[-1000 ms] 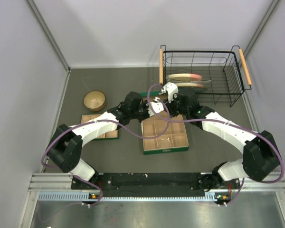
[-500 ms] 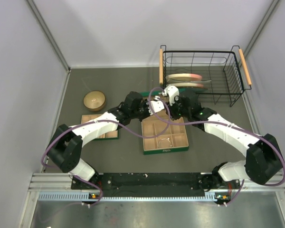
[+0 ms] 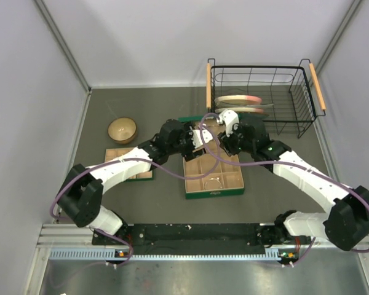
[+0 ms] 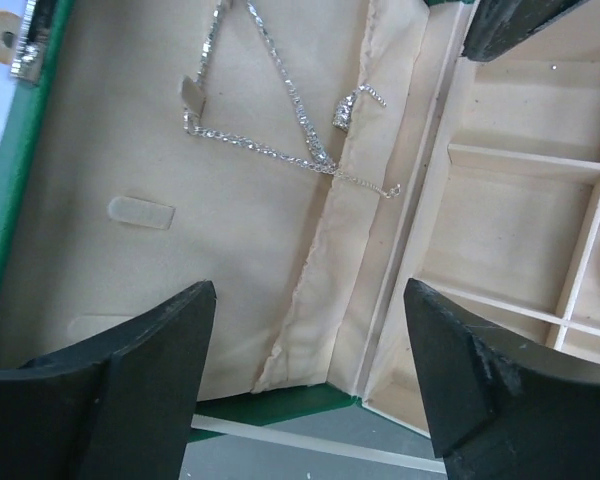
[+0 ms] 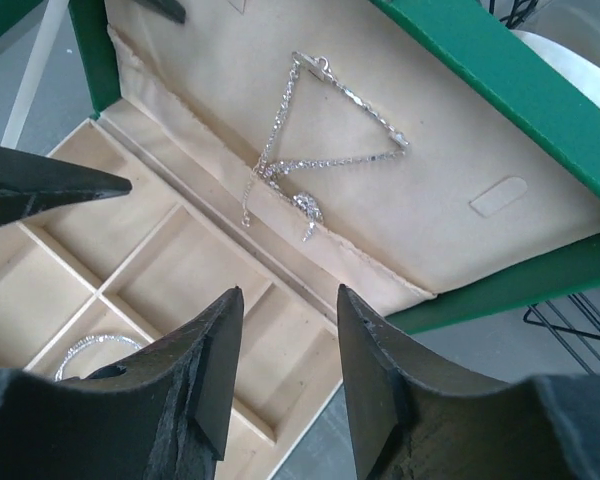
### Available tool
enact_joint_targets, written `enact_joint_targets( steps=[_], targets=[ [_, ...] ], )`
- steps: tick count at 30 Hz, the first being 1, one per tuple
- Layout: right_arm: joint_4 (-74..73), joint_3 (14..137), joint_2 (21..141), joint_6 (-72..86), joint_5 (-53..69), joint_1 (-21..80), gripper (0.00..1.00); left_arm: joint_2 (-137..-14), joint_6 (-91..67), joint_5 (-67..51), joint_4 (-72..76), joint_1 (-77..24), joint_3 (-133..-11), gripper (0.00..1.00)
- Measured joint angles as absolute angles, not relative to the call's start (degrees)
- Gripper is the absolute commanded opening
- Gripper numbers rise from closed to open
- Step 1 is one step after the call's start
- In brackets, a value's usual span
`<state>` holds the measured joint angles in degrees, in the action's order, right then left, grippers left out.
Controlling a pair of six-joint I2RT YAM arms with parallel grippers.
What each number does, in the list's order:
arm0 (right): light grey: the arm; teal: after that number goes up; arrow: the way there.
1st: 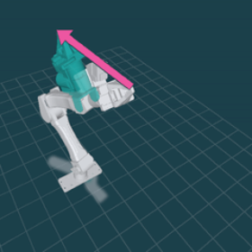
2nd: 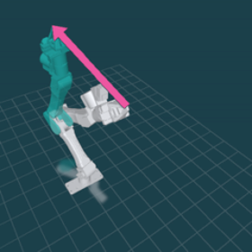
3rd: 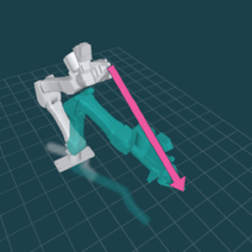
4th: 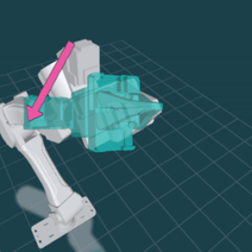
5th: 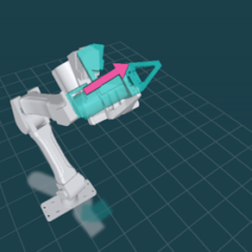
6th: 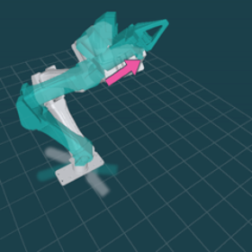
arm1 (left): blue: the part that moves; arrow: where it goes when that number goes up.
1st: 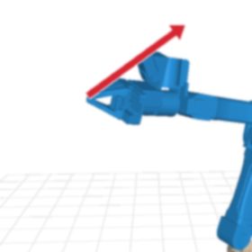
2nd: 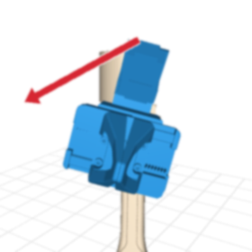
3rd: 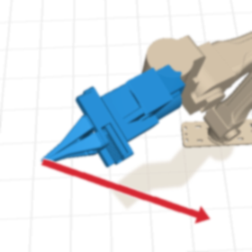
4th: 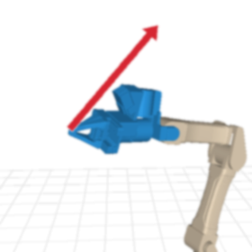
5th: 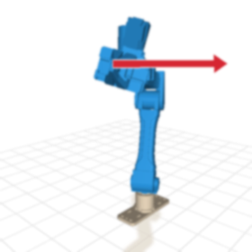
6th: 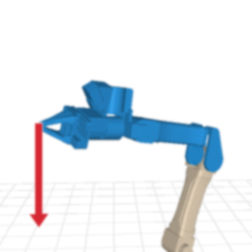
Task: Organize the mixed jewelry
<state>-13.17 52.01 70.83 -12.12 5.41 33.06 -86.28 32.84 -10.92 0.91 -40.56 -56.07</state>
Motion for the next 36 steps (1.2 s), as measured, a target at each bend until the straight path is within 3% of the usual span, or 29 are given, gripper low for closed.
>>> enact_joint_targets(
  steps=[1,5,11,20,30,36],
  targets=[
    [-13.6,52.0,70.5,-12.3,5.8,32.8,0.45,-85.8,32.6,-10.9,1.1,-40.5,-55.8,0.91],
    [-15.2,50.8,68.6,-13.1,6.7,32.1,0.46,-83.1,31.9,-11.1,1.5,-40.5,-54.7,0.94],
    [-18.1,48.2,65.3,-14.4,7.6,31.8,0.46,-76.5,31.5,-13.3,-0.1,-40.5,-52.9,0.9],
    [-22.2,47.2,64.5,-16.1,8.4,31.2,0.45,-61.2,31.7,-14.0,-14.8,-38.6,-49.5,0.86],
    [-25.4,48.5,65.3,-16.0,9.5,30.6,0.45,-51.0,31.6,-11.0,-31.1,-18.2,-46.0,0.84],
    [-27.5,53.1,66.9,-16.0,11.7,30.6,0.45,-51.6,31.9,-11.6,-37.2,-3.9,-45.7,0.81]
  ],
)
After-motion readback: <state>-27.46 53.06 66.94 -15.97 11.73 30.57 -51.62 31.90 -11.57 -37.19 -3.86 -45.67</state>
